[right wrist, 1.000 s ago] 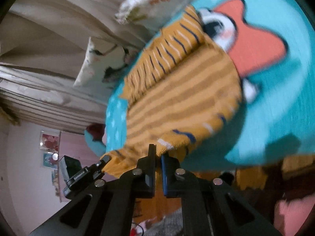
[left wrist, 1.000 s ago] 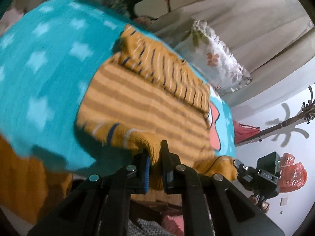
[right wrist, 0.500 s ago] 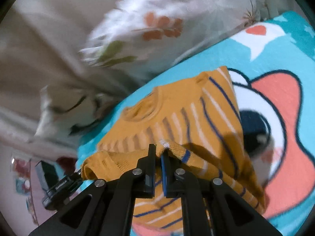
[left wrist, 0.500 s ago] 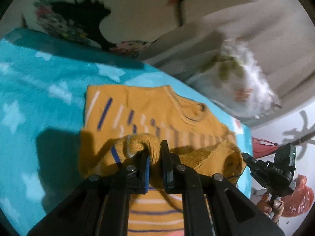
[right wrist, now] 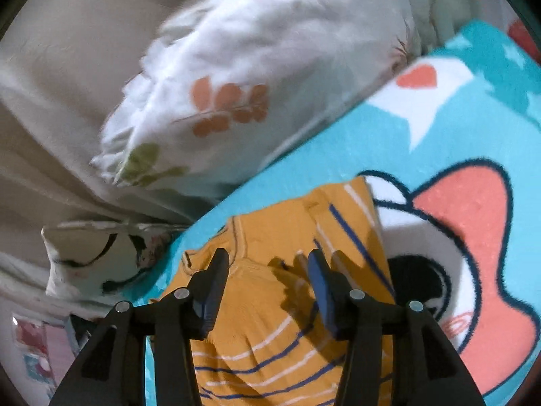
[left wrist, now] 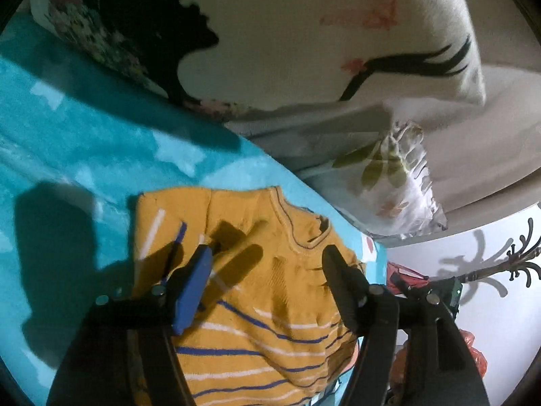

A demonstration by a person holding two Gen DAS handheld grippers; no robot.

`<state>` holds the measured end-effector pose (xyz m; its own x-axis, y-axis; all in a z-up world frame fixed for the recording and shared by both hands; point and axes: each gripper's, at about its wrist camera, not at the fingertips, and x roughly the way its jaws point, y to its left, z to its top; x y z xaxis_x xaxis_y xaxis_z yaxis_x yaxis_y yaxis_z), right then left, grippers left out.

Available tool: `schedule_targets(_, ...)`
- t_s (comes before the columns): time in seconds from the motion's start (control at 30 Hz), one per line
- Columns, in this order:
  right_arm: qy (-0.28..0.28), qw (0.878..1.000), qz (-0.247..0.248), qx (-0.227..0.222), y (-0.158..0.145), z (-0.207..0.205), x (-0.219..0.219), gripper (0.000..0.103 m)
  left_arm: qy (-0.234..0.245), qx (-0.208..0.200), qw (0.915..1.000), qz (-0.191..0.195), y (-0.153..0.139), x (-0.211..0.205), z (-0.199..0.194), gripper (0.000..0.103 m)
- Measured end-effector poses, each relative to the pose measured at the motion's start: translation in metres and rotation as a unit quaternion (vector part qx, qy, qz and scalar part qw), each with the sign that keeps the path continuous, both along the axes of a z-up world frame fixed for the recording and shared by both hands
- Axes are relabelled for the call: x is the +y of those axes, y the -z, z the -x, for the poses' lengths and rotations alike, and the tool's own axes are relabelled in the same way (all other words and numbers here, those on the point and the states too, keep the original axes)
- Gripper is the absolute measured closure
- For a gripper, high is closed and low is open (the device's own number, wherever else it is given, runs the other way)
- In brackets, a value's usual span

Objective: Fold small clothes

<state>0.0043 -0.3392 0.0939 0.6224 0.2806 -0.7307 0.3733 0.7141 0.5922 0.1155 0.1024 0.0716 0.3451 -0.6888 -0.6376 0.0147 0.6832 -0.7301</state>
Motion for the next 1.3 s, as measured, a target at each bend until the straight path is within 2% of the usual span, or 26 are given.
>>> schedule_targets(0.1, -0.060, 0.998, 0.022, 0.011, 0.001, -0.003, 0.029, 0.054, 0.028, -0.021, 0.9988, -0.035, -0.009, -0.013, 0.009, 0.037)
schedule_targets(0.17, -0.110, 0.992, 0.044, 0.034, 0.015, -0.011, 0.057, 0.066, 0.067, -0.030, 0.9960, -0.052, -0.006, -0.033, 0.013, 0.037)
schedule_targets(0.2, -0.124, 0.990, 0.049, 0.044, 0.023, -0.014, 0.065, 0.067, 0.089, -0.034, 0.9934, -0.063, -0.003, -0.043, 0.016, 0.037)
schedule_targets(0.27, -0.132, 0.987, 0.063, 0.066, 0.041, -0.025, 0.076, 0.067, 0.111, -0.038, 0.9872, -0.108, 0.008, -0.062, 0.015, 0.037)
schedule_targets(0.37, -0.122, 0.983, 0.110, 0.082, 0.055, -0.040, 0.074, 0.070, 0.094, -0.021, 0.9859, -0.137, 0.029, -0.062, 0.002, 0.037)
schedule_targets(0.47, -0.102, 0.984, 0.118, 0.084, 0.063, -0.052, 0.059, 0.073, 0.067, -0.001, 0.9930, -0.097, 0.043, -0.041, -0.011, 0.039)
schedule_targets(0.63, -0.077, 0.988, 0.102, 0.082, 0.067, -0.060, 0.033, 0.073, 0.046, 0.023, 0.9981, -0.034, 0.053, -0.021, -0.021, 0.039)
schedule_targets(0.77, -0.059, 0.991, 0.089, 0.080, 0.063, -0.058, 0.021, 0.073, 0.028, 0.037, 0.9987, -0.020, 0.048, -0.008, -0.018, 0.039)
schedule_targets(0.87, -0.036, 0.991, 0.105, 0.079, 0.049, -0.050, 0.013, 0.061, 0.012, 0.031, 0.9986, -0.041, 0.036, -0.002, -0.012, 0.039)
schedule_targets(0.97, -0.023, 0.993, 0.094, 0.065, 0.036, -0.034, -0.002, 0.060, -0.013, 0.019, 0.9950, -0.098, 0.023, 0.008, -0.002, 0.038)
schedule_targets(1.03, -0.018, 0.994, 0.089, 0.057, 0.028, -0.018, -0.014, 0.060, -0.025, 0.014, 0.9900, -0.138, 0.014, 0.018, 0.013, 0.038)
schedule_targets(1.1, -0.017, 0.994, 0.088, 0.057, 0.022, -0.001, -0.022, 0.055, -0.032, 0.018, 0.9846, -0.171, 0.009, 0.023, 0.034, 0.036)
schedule_targets(1.2, -0.034, 0.994, 0.088, 0.059, 0.019, 0.028, -0.026, 0.048, -0.030, 0.020, 0.9782, -0.204, 0.010, 0.024, 0.066, 0.032)
schedule_targets(1.3, -0.051, 0.991, 0.102, 0.067, 0.025, 0.053, -0.018, 0.045, -0.030, 0.036, 0.9727, -0.227, 0.026, 0.021, 0.097, 0.030)
